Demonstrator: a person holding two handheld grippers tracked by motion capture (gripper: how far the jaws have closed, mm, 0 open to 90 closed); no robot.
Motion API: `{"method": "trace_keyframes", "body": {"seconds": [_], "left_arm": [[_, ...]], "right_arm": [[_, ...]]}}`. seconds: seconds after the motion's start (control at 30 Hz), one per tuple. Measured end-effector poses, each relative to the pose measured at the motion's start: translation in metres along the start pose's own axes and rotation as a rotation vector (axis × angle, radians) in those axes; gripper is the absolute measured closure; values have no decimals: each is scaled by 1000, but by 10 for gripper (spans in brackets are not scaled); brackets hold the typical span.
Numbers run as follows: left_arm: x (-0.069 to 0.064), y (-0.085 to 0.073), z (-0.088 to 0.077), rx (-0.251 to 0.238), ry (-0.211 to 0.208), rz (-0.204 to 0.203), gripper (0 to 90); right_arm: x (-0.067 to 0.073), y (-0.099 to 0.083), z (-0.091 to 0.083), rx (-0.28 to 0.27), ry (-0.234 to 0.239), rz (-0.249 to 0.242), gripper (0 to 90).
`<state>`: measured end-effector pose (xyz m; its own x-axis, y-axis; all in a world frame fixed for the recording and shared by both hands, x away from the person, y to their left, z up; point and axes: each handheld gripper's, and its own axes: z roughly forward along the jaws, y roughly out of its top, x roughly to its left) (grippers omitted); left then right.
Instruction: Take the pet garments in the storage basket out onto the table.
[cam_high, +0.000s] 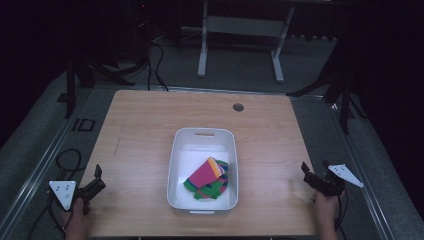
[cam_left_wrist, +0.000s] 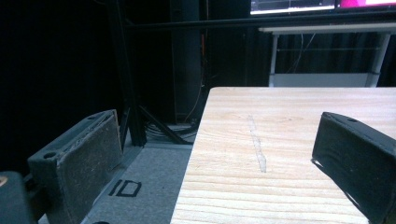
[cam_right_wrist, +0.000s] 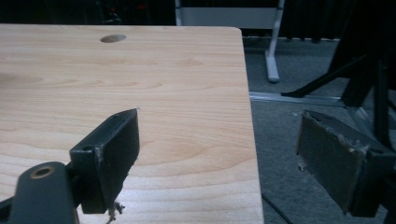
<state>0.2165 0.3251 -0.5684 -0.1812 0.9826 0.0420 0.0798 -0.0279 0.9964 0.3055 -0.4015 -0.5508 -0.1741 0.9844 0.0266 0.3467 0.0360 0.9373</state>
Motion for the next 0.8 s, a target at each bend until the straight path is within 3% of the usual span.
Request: {"method": "trace_keyframes", "body": {"seconds": [0.1, 0.13, 0.27, 0.3, 0.33, 0.37, 0.47, 0.5, 0.57, 0.6, 0.67, 0.77, 0.8], "left_arm": [[0, 0, 0, 0, 0, 2, 19], [0, 0, 0, -2, -1, 2, 19], [3, 0, 0, -7, 0, -29, 19], [3, 0, 0, -7, 0, -29, 19], [4, 0, 0, -9, 4, -46, 19], [4, 0, 0, -7, 2, -47, 19], [5, 0, 0, -6, 2, -56, 19], [5, 0, 0, -6, 2, -56, 19], [6, 0, 0, -8, 0, -64, 19], [7, 0, 0, -7, 1, -66, 19], [7, 0, 0, -6, -1, -63, 19], [6, 0, 0, -3, -3, -65, 19], [6, 0, 0, -2, -5, -65, 19]], "right_arm": [[-1, 0, 0, -1, 10, 10, 134], [-6, 0, 0, 8, 59, 23, 134], [-14, 1, 1, 64, 131, 5, 134], [-14, 1, 1, 64, 131, 5, 134], [-19, 3, 3, 99, 182, 6, 136], [-20, 4, 4, 124, 196, -7, 136], [-24, 6, 7, 193, 262, -65, 139], [-24, 6, 7, 193, 262, -65, 139], [-24, 7, 7, 217, 331, -123, 139], [-23, 9, 7, 262, 401, -186, 139], [-20, 9, 7, 311, 478, -239, 139], [-18, 10, 8, 345, 510, -264, 139], [-11, 10, 10, 433, 583, -324, 139]]}}
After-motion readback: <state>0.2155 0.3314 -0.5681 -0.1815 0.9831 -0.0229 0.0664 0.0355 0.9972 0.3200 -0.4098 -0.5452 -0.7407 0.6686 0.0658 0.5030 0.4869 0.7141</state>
